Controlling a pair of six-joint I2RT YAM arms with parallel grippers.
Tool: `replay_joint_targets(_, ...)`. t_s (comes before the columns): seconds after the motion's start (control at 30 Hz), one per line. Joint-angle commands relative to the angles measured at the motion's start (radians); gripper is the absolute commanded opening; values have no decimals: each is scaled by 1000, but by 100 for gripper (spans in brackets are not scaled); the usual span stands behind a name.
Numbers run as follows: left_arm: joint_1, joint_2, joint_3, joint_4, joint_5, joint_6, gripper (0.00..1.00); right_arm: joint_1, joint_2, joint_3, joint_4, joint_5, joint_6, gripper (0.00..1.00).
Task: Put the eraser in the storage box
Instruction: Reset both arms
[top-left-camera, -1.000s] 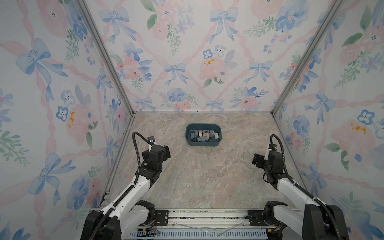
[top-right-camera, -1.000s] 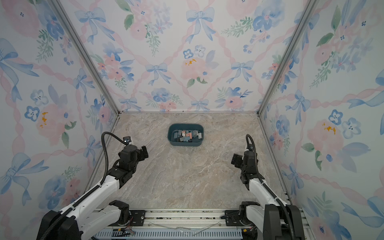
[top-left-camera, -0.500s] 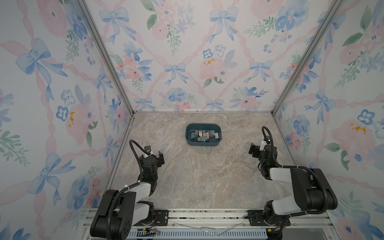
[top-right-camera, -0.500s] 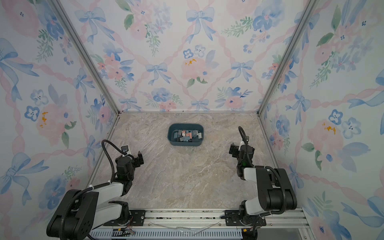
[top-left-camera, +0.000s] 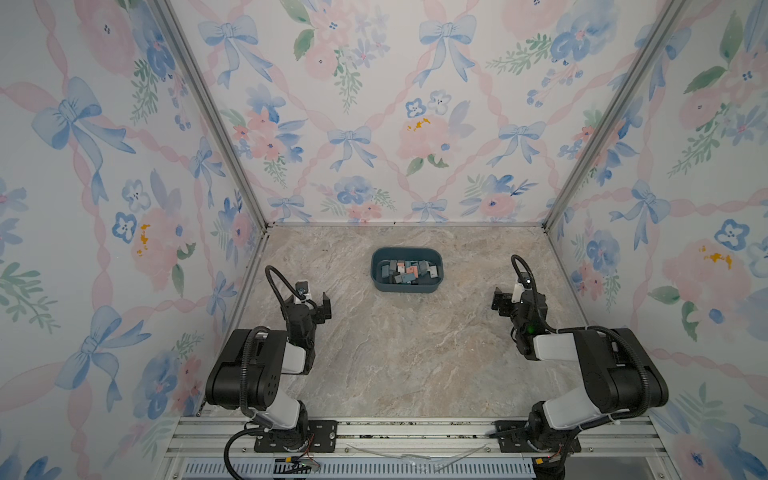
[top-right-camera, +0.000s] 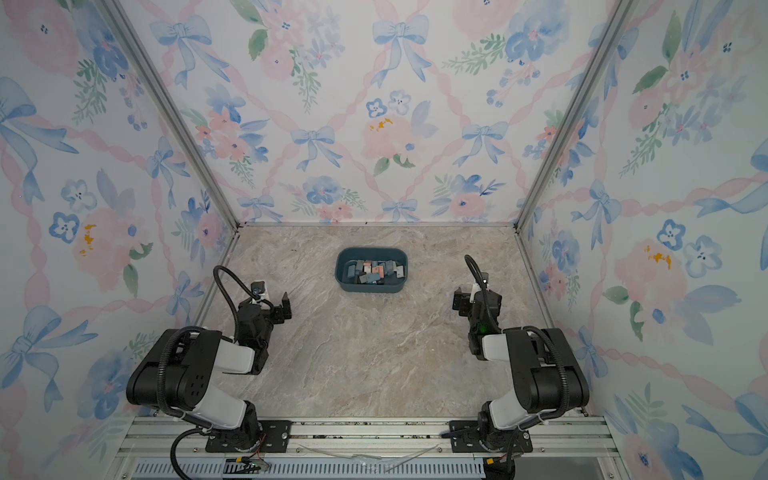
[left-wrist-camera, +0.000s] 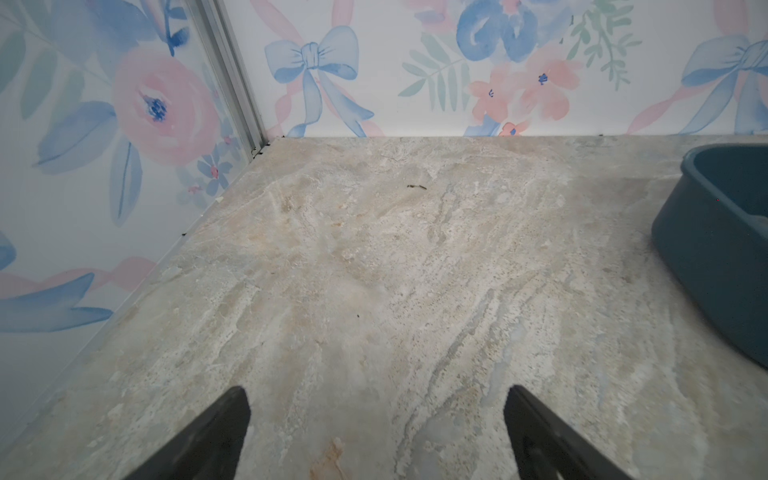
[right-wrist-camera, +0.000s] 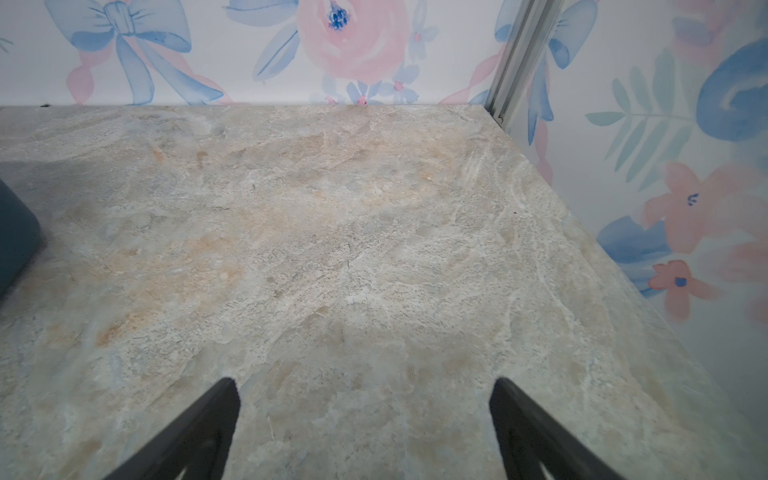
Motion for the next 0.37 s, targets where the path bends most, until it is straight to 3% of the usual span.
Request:
replay_joint_targets(0.0,4,-5,13,30,36,-3,98,7,-3,9,27,9,-10,96)
replay_joint_targets(0.33,4,-5,13,30,34,-1,98,10,-3,7,29,11,-13,96)
